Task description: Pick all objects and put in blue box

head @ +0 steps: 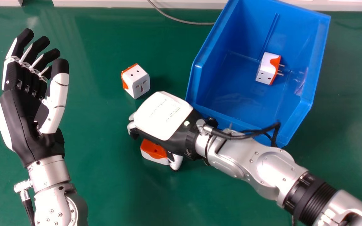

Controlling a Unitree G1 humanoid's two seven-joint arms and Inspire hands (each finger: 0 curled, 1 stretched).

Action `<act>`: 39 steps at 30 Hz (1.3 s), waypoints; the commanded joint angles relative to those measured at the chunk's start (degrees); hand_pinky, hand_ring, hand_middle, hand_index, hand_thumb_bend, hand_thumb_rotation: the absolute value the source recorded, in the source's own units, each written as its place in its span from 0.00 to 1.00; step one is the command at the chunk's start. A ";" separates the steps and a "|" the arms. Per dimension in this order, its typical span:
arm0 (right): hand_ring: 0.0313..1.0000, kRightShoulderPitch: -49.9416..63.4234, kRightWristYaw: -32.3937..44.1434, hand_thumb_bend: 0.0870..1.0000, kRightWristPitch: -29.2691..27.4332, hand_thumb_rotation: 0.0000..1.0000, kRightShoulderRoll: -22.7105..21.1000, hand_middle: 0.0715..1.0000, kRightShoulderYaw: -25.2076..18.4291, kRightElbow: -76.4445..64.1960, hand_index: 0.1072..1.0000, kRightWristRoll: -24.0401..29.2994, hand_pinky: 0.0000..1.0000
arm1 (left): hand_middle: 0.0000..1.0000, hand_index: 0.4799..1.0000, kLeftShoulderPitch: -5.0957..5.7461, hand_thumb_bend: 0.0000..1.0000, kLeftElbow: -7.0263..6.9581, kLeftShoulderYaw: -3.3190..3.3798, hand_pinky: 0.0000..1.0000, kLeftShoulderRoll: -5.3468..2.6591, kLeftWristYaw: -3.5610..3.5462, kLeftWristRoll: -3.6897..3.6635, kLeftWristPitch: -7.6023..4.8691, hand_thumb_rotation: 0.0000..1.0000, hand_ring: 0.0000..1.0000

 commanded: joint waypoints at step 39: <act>0.37 13.32 -7.92 0.47 -2.91 0.00 -1.95 0.44 -10.08 -15.43 0.45 7.66 0.29 | 0.77 0.62 0.05 0.63 -1.24 -0.46 0.65 -0.20 0.36 1.21 -1.08 0.39 0.71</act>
